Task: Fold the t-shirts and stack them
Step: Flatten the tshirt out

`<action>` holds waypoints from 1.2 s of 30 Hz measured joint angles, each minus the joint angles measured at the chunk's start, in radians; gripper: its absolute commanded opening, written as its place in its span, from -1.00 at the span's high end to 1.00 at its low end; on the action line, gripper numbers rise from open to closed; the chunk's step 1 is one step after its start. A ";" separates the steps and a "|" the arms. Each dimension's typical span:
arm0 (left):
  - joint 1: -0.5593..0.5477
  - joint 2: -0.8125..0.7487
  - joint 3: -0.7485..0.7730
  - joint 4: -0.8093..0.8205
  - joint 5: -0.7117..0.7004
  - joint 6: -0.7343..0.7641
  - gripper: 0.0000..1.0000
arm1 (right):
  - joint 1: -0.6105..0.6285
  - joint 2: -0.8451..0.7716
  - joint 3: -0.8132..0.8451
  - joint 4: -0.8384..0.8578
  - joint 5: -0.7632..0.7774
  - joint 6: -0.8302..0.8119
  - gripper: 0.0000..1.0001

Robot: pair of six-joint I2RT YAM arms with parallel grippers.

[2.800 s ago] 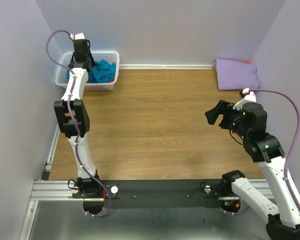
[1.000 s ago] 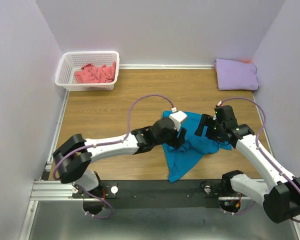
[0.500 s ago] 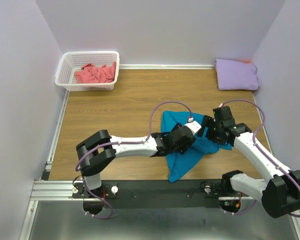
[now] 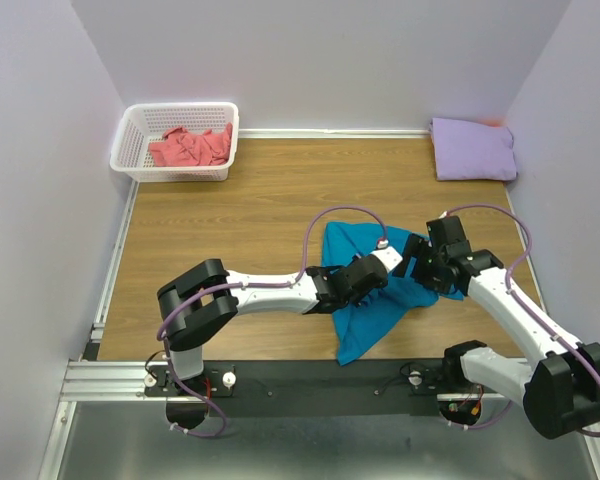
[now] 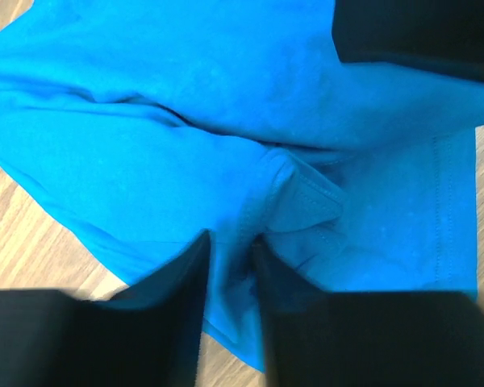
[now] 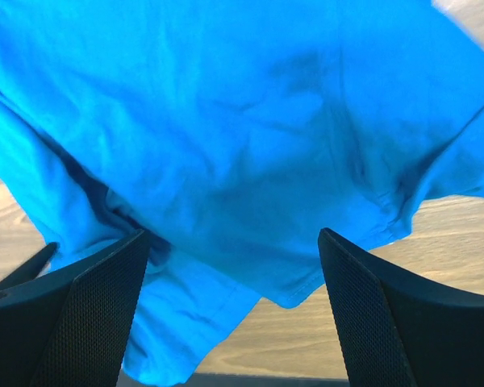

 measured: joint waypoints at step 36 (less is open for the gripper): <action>0.086 -0.185 -0.055 -0.085 0.000 -0.046 1.00 | -0.002 0.122 -0.062 -0.048 -0.178 0.027 0.43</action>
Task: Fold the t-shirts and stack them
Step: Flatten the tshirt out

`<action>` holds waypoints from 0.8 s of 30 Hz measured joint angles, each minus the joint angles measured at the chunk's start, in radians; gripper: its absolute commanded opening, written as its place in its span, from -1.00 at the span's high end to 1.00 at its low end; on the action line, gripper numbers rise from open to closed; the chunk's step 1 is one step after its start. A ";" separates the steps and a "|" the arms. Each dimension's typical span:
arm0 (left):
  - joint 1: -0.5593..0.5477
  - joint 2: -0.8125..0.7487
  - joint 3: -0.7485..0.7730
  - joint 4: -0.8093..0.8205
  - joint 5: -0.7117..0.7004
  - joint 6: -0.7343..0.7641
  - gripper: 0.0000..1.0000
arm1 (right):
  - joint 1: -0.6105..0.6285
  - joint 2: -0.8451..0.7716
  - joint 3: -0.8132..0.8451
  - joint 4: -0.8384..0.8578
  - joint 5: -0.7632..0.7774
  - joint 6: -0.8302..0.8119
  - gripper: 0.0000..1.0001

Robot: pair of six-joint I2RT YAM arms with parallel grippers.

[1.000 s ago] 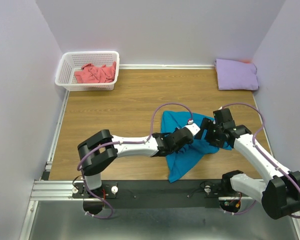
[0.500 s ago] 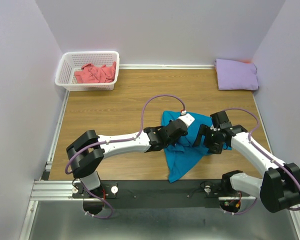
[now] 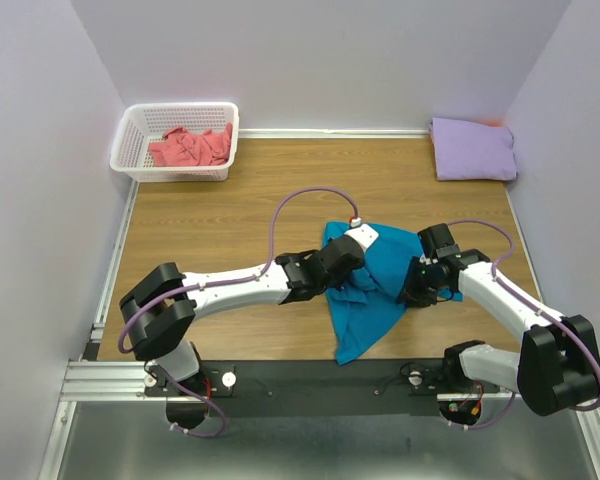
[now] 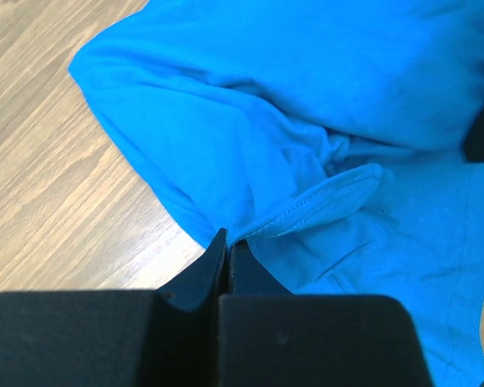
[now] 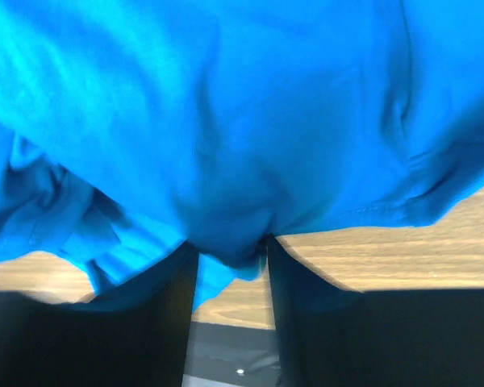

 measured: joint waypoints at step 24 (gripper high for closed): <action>0.325 -0.307 -0.220 -0.015 0.178 -0.099 1.00 | -0.034 0.683 1.169 -0.104 0.183 -0.179 0.60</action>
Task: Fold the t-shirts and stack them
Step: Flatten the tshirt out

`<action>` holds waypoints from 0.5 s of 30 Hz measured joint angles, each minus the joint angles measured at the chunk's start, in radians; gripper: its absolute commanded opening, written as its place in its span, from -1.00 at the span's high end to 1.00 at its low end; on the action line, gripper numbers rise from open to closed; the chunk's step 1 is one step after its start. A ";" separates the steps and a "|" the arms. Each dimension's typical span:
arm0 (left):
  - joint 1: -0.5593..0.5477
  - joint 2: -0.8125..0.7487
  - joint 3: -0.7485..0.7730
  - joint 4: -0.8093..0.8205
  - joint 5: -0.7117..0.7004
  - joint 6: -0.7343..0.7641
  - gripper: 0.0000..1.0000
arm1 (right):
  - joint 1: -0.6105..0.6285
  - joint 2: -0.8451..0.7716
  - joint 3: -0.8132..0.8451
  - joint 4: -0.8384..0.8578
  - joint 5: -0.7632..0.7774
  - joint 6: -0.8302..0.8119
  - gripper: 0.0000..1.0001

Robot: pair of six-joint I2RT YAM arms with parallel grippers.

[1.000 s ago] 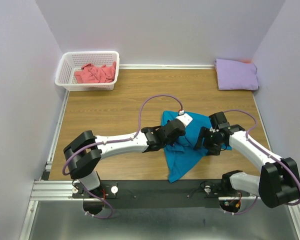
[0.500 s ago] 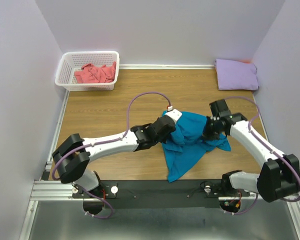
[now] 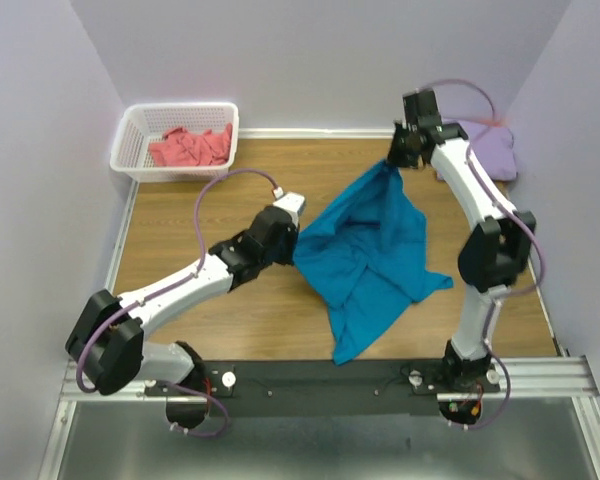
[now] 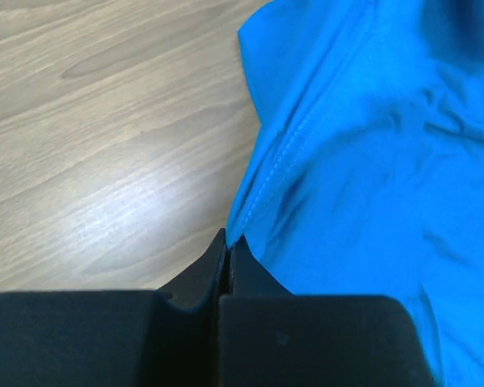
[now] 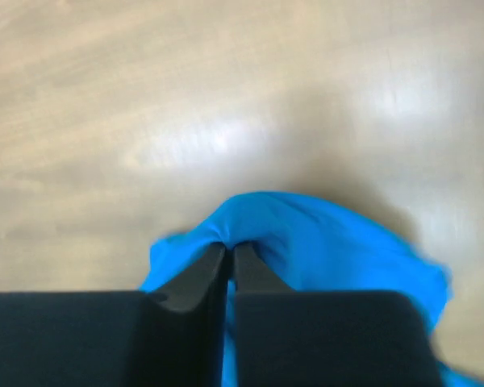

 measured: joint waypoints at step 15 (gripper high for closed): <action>0.338 0.132 0.029 0.053 0.159 -0.001 1.00 | 0.000 0.010 -0.188 0.150 -0.072 -0.105 -0.26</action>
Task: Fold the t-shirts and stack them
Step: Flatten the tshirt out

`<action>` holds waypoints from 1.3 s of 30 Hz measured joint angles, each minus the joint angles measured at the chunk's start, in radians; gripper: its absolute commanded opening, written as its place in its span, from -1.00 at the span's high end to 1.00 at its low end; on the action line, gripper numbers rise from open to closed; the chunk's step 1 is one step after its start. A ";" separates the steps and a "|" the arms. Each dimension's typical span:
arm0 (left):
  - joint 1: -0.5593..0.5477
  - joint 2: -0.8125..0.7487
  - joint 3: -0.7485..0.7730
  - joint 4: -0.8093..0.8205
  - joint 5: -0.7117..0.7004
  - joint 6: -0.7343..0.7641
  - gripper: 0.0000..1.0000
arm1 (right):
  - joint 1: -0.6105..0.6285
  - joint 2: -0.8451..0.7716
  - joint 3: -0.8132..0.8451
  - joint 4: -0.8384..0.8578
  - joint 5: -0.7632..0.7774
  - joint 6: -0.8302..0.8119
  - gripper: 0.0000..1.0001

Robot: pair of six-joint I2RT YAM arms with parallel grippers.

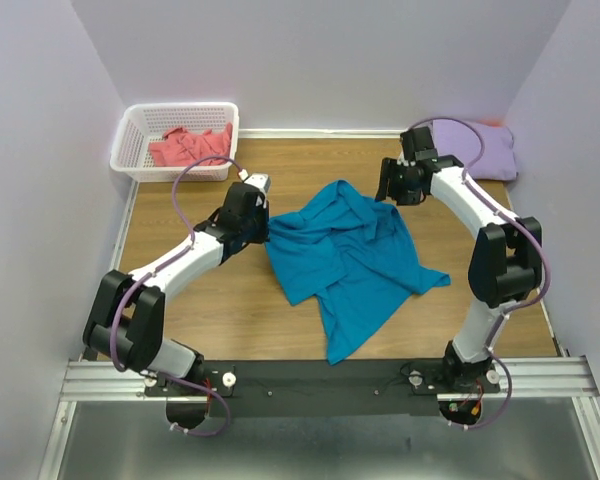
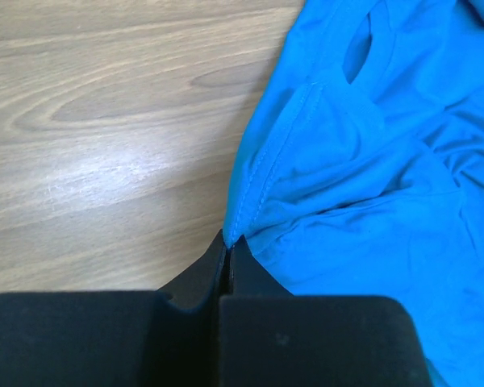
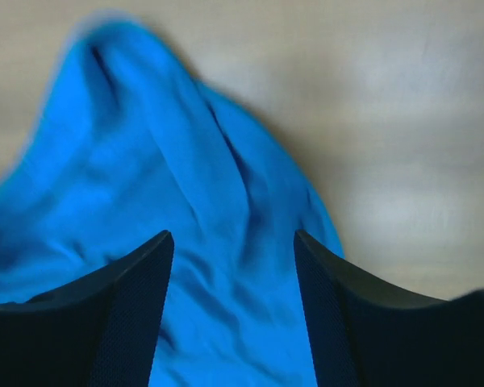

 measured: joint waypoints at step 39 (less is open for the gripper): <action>0.160 -0.039 -0.136 -0.004 0.067 -0.019 1.00 | 0.077 0.208 0.278 0.207 0.278 -0.177 0.36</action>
